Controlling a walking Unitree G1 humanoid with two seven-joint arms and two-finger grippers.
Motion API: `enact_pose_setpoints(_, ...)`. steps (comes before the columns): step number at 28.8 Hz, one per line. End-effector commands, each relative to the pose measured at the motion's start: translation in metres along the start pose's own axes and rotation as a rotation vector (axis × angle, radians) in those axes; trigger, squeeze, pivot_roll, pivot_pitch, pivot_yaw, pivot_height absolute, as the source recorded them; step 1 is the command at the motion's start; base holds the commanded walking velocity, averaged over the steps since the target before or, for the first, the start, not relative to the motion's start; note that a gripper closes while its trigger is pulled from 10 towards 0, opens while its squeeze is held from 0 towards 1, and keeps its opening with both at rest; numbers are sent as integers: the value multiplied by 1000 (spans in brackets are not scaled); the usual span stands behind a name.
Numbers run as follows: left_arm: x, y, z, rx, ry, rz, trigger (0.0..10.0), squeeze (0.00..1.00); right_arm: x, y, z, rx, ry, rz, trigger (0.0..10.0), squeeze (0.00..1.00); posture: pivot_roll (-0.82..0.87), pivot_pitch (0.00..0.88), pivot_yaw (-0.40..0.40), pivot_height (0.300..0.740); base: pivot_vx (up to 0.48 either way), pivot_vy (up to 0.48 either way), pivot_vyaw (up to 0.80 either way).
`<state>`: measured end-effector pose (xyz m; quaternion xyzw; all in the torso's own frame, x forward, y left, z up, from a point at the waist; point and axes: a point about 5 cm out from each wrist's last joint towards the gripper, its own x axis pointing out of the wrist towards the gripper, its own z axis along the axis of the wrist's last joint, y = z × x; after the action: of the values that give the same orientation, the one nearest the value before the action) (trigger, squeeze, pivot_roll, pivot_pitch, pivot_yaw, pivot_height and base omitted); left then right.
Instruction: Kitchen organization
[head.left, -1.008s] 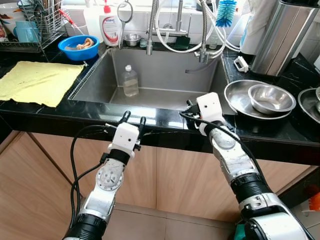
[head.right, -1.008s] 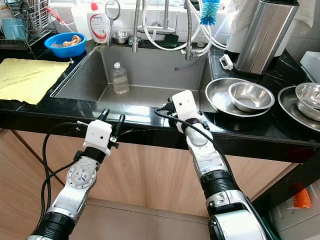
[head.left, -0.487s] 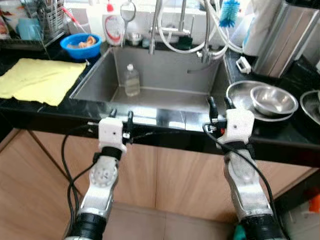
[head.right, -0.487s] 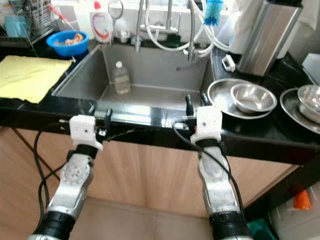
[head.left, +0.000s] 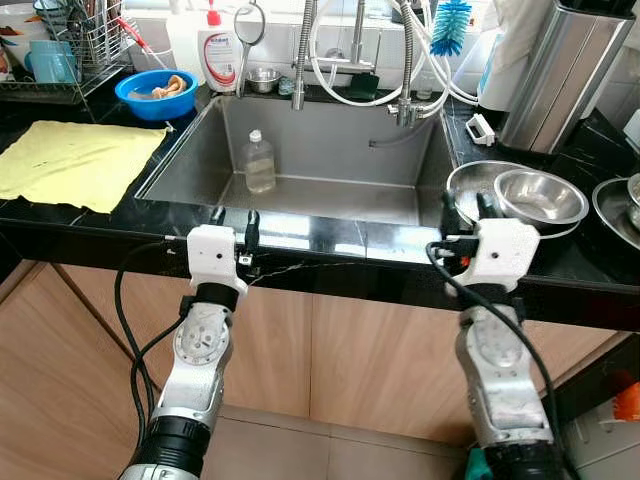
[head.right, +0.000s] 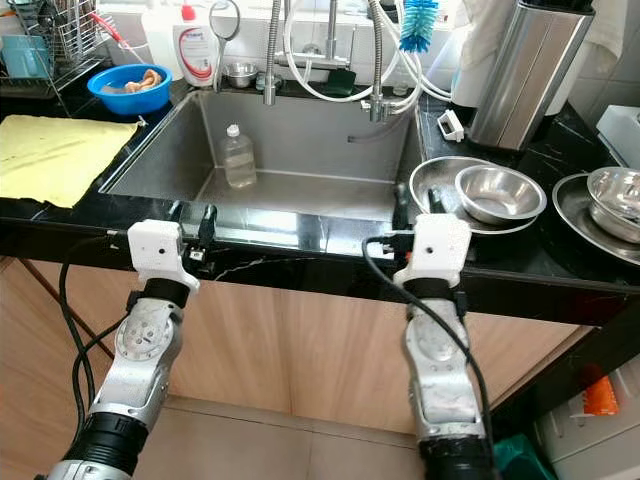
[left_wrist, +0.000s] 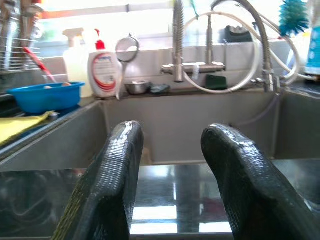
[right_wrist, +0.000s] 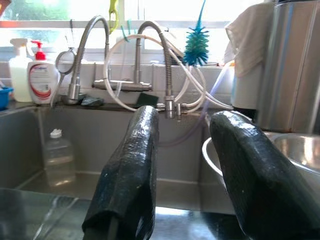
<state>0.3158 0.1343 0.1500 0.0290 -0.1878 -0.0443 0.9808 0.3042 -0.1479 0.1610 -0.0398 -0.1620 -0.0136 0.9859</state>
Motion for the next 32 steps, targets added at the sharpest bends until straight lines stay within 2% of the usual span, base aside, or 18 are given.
enact_pose_setpoints(1,4,-2,3,-12,-15,0,10000,0,8,-5,8,2,-24,-18,10000,0,-163,0,-10,706,0,0,-656)
enact_pose_setpoints(6,2,-2,0,-10,-8,0,10000,0,13,1,11,-26,-45,24,10000,0,-147,0,-19,706,48,0,-109)
enact_pose_setpoints(13,1,1,0,-1,-14,7,10000,0,22,13,12,35,-23,42,10000,0,-127,0,-31,706,260,0,-189)
enact_pose_setpoints(19,-1,1,-1,1,-15,7,10000,0,21,15,11,-5,-41,61,10000,0,-117,0,-36,706,263,0,-326)
enact_pose_setpoints(32,0,0,1,9,-28,1,10000,0,24,13,14,2,-50,44,10000,0,-127,0,-29,706,253,0,0)
